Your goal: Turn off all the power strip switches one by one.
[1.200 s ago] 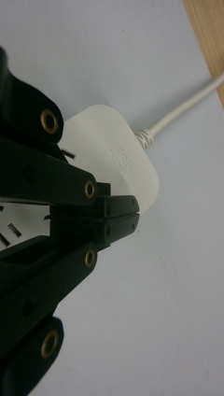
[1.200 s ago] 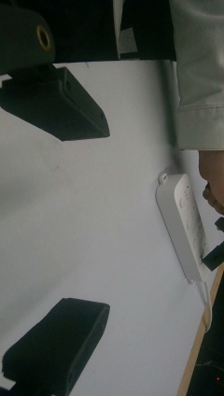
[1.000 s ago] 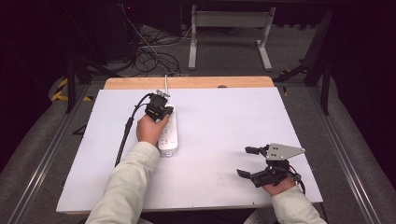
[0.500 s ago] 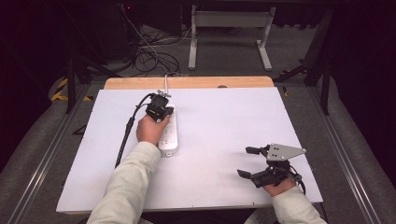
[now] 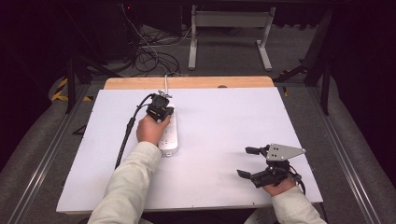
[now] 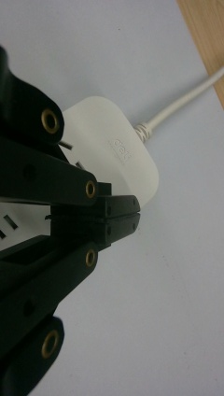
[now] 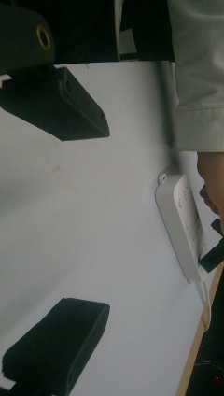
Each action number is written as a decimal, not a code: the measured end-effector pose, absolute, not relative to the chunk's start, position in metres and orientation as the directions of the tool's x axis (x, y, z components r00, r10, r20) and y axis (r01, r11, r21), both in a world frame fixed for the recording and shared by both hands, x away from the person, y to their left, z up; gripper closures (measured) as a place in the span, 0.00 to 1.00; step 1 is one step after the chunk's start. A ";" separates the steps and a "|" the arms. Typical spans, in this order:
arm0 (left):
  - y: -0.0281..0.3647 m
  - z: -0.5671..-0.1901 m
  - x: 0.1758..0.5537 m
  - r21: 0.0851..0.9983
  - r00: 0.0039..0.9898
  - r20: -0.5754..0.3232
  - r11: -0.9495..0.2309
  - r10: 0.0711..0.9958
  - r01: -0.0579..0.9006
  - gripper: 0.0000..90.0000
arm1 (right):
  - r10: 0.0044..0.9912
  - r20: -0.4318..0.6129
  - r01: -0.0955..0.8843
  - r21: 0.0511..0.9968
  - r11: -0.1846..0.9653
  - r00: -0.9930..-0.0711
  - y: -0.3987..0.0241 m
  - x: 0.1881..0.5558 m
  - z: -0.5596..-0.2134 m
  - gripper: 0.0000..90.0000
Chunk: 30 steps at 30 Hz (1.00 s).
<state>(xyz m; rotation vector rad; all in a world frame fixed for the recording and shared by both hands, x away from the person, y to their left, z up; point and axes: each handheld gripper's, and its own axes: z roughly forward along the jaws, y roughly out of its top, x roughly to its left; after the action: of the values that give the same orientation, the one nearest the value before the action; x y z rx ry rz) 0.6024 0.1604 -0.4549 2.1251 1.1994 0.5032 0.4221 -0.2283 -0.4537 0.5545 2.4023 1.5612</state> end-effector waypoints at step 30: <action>0.168 -0.431 0.589 0.739 0.520 -0.018 -0.338 0.854 0.582 1.00 | 0.439 0.021 0.198 0.911 0.361 -0.898 -0.231 0.421 -0.454 0.15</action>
<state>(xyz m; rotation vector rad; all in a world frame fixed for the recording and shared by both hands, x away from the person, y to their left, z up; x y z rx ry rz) 0.5892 0.1684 -0.4307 2.0539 1.1657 0.4929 0.4206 -0.2312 -0.4539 0.5718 2.3961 1.5566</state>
